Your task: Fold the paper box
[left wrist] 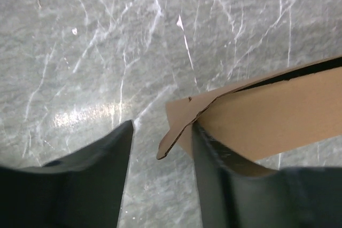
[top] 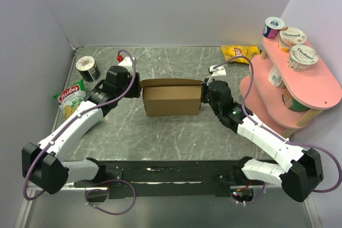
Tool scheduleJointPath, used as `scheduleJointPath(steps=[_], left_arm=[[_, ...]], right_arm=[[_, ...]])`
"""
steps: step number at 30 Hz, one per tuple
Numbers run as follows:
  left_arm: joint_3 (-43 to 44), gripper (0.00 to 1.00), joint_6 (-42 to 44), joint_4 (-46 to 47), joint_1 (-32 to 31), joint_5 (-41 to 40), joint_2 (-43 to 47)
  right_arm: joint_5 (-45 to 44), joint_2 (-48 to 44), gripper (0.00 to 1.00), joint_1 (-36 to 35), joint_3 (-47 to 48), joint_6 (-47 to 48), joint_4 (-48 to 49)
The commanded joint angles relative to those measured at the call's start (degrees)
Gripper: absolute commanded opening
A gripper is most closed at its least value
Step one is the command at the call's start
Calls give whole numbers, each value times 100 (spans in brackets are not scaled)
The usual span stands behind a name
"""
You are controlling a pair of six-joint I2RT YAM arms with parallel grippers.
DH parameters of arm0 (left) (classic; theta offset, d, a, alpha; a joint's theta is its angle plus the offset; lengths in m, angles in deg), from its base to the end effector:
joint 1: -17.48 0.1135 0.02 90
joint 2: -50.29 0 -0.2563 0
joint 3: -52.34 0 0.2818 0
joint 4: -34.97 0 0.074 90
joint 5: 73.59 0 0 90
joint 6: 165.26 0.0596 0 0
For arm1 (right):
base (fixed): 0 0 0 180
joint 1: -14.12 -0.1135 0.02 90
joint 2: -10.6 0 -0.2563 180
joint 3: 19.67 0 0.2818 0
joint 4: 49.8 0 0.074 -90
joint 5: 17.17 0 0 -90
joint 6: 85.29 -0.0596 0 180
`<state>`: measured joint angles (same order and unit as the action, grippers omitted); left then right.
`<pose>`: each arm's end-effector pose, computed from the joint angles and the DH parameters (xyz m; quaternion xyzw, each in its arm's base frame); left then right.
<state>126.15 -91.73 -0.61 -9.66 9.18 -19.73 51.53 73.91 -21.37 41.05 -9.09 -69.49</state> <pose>0.2942 -0.1424 0.3029 0.0505 0.8711 -0.1292 0.4712 0.2619 0.1602 0.2806 -0.0524 0.8209 0.0888 0.5617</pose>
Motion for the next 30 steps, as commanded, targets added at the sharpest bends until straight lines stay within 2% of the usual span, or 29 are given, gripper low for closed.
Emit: scheduleJointPath(steps=[1, 5, 9, 20, 30], left_arm=[[300, 50, 258, -36, 15, 133, -38], [317, 46, 320, 52, 15, 195, -38], [343, 37, 381, 88, 15, 204, -21], [308, 32, 417, 246, 7, 564, -21], [317, 1, 145, 202, 7, 634, -29]], right_arm=[[478, 217, 0, -108, -184, -8, -1141], [504, 234, 0, -116, -184, 9, -1132], [522, 270, 0, -108, -184, 9, -1115], [583, 366, 0, -108, -184, 9, -1106], [592, 358, 0, -108, -202, -26, -1115]])
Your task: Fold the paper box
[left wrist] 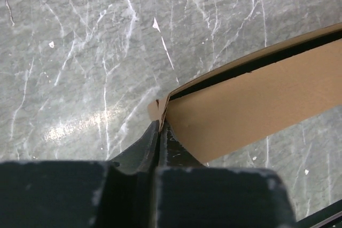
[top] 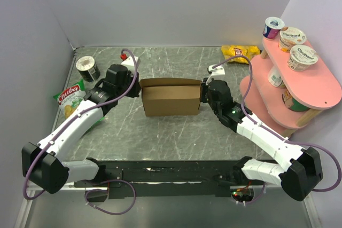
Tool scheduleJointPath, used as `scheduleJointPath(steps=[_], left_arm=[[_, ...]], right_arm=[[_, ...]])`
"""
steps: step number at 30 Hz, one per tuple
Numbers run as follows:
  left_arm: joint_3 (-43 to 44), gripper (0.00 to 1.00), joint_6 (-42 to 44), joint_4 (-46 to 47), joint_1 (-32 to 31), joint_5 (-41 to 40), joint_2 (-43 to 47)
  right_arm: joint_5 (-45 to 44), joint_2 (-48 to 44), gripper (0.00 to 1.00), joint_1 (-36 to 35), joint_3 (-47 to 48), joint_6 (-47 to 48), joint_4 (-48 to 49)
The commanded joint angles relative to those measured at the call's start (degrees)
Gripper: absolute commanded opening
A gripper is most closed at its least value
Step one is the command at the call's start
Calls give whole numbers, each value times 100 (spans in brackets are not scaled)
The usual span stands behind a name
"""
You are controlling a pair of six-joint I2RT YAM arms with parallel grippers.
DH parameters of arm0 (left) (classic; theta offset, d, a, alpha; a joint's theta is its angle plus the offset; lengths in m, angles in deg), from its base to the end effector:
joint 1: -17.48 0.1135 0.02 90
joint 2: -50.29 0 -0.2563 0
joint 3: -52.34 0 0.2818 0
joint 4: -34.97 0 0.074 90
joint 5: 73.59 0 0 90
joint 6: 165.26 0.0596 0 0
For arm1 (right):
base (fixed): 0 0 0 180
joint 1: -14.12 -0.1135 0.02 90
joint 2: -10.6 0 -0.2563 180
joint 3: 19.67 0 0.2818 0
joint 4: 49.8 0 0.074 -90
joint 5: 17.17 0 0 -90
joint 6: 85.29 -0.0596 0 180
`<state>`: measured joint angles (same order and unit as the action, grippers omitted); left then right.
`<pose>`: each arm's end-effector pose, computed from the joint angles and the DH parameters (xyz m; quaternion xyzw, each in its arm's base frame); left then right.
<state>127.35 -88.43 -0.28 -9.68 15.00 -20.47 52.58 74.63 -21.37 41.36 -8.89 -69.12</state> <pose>0.2952 -0.1498 0.3076 0.1000 0.8645 -0.1597 0.4659 0.2639 0.1628 0.2798 -0.0591 0.8214 0.0949 0.5593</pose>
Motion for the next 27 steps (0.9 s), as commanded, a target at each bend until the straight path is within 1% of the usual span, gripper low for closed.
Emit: scheduleJointPath(steps=[1, 7, 15, 22, 27], left_arm=[[223, 1, -264, 134, 9, 18, 28], [390, 1, -1063, -77, 9, -210, -175], [452, 1, -1671, -69, 9, -211, -368], [39, 1, -2093, 292, 0, -184, -228], [-251, 1, -2207, 529, -62, -307, -78]], right_arm=[[487, 294, 0, -108, -232, -54, -1152], [513, 294, 0, -99, -276, -81, -1134], [531, 294, 0, -108, -346, -116, -1073], [566, 312, 0, -108, -364, -98, -1038], [584, 312, 0, -108, -399, -107, -1011]])
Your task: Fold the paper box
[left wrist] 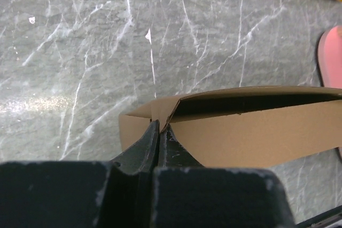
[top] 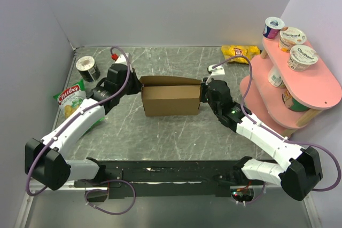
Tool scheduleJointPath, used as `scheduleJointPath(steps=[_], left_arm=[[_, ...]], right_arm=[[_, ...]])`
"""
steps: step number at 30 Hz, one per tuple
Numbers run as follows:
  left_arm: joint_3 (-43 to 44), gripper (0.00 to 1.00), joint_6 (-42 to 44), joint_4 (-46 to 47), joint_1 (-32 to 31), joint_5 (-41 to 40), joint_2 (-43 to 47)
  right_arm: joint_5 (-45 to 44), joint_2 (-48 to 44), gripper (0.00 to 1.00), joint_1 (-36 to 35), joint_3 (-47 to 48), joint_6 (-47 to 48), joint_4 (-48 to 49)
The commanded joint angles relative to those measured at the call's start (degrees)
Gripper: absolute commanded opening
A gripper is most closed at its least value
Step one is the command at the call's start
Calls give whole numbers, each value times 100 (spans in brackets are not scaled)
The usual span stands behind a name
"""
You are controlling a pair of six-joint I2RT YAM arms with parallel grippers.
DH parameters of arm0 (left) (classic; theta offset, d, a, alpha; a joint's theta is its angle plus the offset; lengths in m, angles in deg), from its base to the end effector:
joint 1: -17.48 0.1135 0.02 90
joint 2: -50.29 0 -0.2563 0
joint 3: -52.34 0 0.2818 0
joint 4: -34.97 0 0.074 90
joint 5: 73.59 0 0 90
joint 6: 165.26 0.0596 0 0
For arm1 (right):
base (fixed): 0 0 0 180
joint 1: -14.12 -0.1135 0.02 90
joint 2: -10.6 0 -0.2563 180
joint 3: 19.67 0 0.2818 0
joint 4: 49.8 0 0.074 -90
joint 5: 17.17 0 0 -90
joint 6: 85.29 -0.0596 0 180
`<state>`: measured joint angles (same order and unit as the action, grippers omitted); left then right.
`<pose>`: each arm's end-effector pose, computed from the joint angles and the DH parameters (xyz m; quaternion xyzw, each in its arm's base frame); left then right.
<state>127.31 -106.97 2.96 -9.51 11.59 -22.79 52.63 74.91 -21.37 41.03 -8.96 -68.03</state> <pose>0.3074 -0.1509 0.3011 -0.0566 0.8642 -0.2126 0.4525 0.2650 0.1636 0.2784 -0.0578 0.8193 0.0974 0.5621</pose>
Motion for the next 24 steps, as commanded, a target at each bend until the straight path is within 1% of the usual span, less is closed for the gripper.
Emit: scheduleJointPath(steps=[1, 8, 19, 24], left_arm=[[-334, 1, -363, 249, -88, -10, 162], [-677, 1, -354, 390, -193, -194, 224], [-1275, 1, -521, 610, -553, -494, 303], [-1906, 1, -635, 917, -659, -485, 461]], right_arm=[[571, 292, 0, -116, -358, -101, -1129], [570, 284, 0, -99, -331, -92, -1138], [579, 319, 0, -108, -305, -127, -1164], [544, 266, 0, -116, -331, -118, -1164]])
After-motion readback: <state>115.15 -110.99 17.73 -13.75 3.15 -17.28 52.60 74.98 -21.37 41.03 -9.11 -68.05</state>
